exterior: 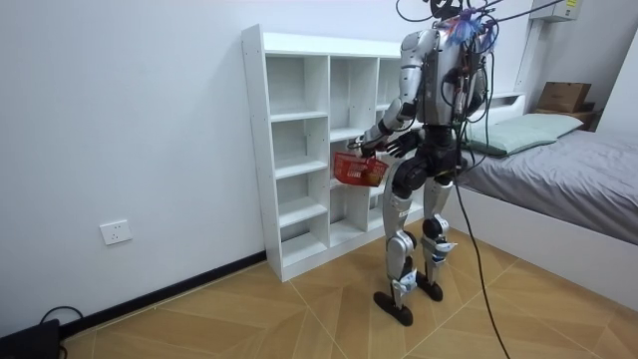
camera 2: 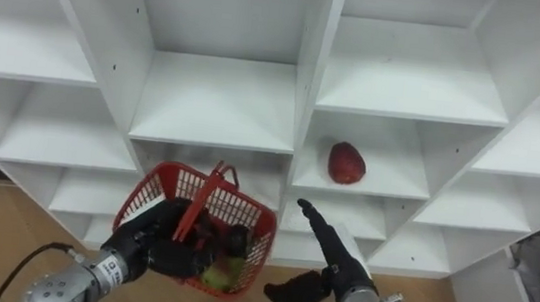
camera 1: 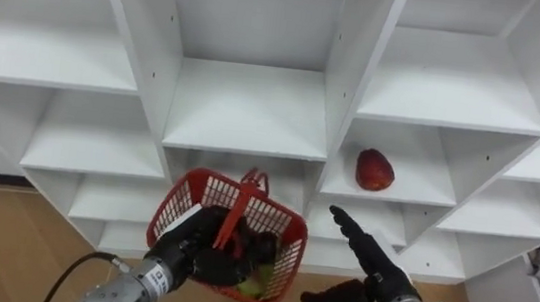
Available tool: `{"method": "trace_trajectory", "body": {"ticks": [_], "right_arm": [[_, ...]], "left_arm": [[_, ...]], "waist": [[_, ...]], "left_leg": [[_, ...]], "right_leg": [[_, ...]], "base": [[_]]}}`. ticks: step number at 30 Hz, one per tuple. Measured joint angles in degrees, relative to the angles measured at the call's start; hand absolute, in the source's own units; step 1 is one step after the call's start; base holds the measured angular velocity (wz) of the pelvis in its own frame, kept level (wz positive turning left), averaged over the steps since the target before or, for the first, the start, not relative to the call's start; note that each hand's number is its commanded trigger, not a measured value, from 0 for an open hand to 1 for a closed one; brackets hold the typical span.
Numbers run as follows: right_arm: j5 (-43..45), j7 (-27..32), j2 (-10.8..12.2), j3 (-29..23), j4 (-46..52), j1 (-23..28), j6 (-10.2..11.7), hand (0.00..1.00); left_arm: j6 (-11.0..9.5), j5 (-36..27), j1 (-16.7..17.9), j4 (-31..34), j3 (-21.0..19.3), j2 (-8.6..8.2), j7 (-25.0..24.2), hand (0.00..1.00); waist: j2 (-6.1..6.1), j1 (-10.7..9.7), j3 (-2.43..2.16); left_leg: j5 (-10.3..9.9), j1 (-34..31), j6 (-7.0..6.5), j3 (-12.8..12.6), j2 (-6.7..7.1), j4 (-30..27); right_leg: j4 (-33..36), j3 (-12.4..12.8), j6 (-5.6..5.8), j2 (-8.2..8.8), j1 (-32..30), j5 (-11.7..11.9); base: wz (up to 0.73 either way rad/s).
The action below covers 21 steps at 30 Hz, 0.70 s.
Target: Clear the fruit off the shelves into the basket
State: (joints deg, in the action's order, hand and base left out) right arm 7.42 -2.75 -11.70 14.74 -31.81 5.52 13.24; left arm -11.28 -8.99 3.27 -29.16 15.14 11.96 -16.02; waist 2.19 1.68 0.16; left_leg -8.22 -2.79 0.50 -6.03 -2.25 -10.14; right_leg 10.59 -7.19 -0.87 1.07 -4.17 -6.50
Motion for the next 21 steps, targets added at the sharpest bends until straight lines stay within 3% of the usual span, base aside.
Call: {"method": "trace_trajectory", "body": {"ticks": [8, 21], "right_arm": [[-1.68, -1.66, 0.23, -2.62, 5.95, 3.0, -0.03, 0.0], [-2.11, 2.2, 0.39, -4.93, 7.65, 2.97, 0.02, 0.0]], "left_arm": [[-0.28, -0.19, 5.27, 3.74, -2.46, -0.25, 2.19, 1.0], [-0.38, -0.35, 5.71, 5.04, -2.84, -0.32, 3.67, 1.0]], "waist": [[-0.38, -1.24, 0.38], [-0.15, -2.09, 0.48]], "left_leg": [[-0.43, 2.45, 0.29, -0.42, -0.04, 0.91], [-0.48, 2.98, 0.29, -0.42, -0.03, 0.86]], "right_leg": [[-0.85, 0.91, 0.18, -0.27, 2.08, -0.46], [-0.78, 0.85, 0.21, -0.26, 2.63, -0.61]], "base": [[-0.02], [0.0]]}}
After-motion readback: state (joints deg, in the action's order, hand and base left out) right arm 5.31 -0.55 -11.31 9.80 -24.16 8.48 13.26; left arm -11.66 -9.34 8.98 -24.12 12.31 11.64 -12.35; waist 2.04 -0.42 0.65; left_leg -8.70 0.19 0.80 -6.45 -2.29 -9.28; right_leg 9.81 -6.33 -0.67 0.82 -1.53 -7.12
